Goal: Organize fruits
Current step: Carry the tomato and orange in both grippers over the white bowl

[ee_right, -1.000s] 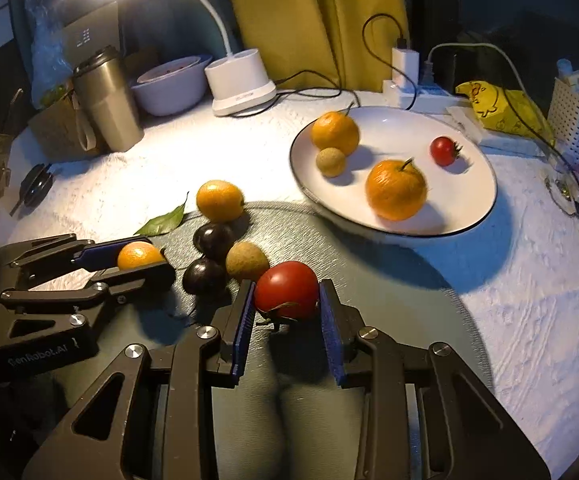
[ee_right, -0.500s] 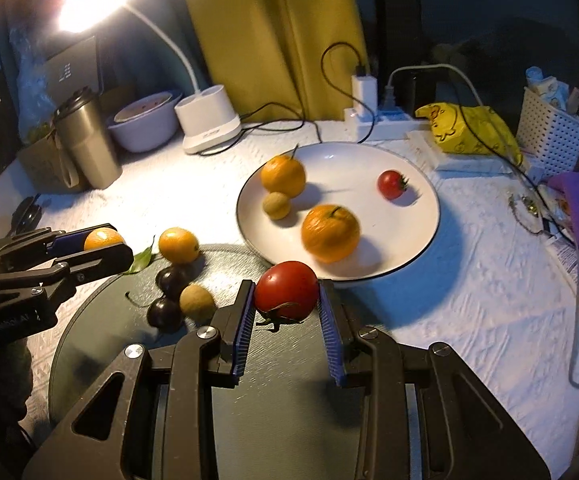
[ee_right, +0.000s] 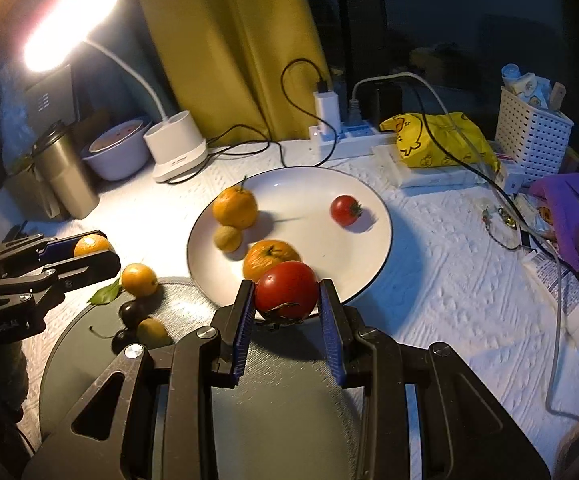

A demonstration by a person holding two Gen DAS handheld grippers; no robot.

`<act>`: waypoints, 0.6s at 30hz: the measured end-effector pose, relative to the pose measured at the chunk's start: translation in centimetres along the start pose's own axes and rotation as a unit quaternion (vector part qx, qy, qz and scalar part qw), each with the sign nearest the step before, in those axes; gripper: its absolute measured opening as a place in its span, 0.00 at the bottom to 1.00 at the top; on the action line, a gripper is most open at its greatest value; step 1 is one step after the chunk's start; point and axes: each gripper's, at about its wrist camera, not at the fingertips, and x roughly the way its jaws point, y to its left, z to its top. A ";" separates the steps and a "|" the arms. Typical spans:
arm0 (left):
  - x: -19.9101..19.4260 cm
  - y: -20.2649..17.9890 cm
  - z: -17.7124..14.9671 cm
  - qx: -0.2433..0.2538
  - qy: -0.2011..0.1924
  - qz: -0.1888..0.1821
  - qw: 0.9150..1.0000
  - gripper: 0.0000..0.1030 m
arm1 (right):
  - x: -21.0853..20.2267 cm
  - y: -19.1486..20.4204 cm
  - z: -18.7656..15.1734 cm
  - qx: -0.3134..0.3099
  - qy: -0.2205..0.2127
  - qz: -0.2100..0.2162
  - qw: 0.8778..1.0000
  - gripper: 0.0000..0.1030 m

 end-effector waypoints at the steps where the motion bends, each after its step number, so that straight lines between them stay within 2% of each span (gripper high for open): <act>1: 0.3 -0.1 0.3 0.002 0.000 -0.001 1.000 0.38 | 0.1 -0.2 0.2 0.002 -0.001 0.000 1.000 0.33; 18: 5.2 -0.9 3.6 0.021 0.012 -0.011 1.000 0.38 | 3.3 -3.1 2.4 0.004 -0.004 -0.011 1.000 0.33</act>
